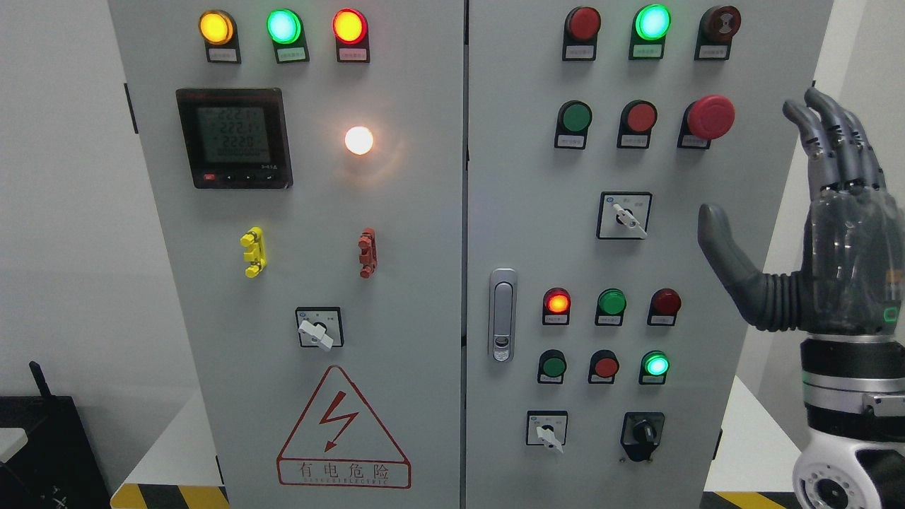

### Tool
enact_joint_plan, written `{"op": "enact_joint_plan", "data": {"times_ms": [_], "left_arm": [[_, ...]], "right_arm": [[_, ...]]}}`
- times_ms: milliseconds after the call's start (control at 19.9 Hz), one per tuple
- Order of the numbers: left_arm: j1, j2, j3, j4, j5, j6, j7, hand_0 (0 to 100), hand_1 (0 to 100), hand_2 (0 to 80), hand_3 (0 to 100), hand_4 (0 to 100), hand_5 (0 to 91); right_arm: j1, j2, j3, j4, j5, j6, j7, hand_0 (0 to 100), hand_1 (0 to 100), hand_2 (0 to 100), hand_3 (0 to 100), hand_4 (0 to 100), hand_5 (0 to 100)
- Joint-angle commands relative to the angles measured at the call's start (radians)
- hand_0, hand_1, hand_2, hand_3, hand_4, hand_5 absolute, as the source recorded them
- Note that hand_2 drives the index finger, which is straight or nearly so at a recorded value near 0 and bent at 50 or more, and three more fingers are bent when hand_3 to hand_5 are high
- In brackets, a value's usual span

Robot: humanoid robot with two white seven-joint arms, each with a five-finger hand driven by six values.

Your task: Rotate and turn off gray switch

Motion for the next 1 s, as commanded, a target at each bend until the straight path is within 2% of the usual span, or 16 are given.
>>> {"op": "enact_joint_plan", "data": {"times_ms": [0, 953], "left_arm": [[0.000, 0.000, -0.002, 0.014, 0.000, 0.000, 0.005, 12, 39, 0.0, 0, 0, 0.0], [0.000, 0.000, -0.002, 0.014, 0.000, 0.000, 0.004, 12, 39, 0.0, 0, 0, 0.0]], "right_arm": [[0.001, 0.014, 0.004, -0.009, -0.003, -0.001, 0.000, 31, 25, 0, 0, 0, 0], [0.001, 0.020, 0.012, -0.009, -0.003, -0.001, 0.001, 30, 26, 0, 2, 0, 0]]}}
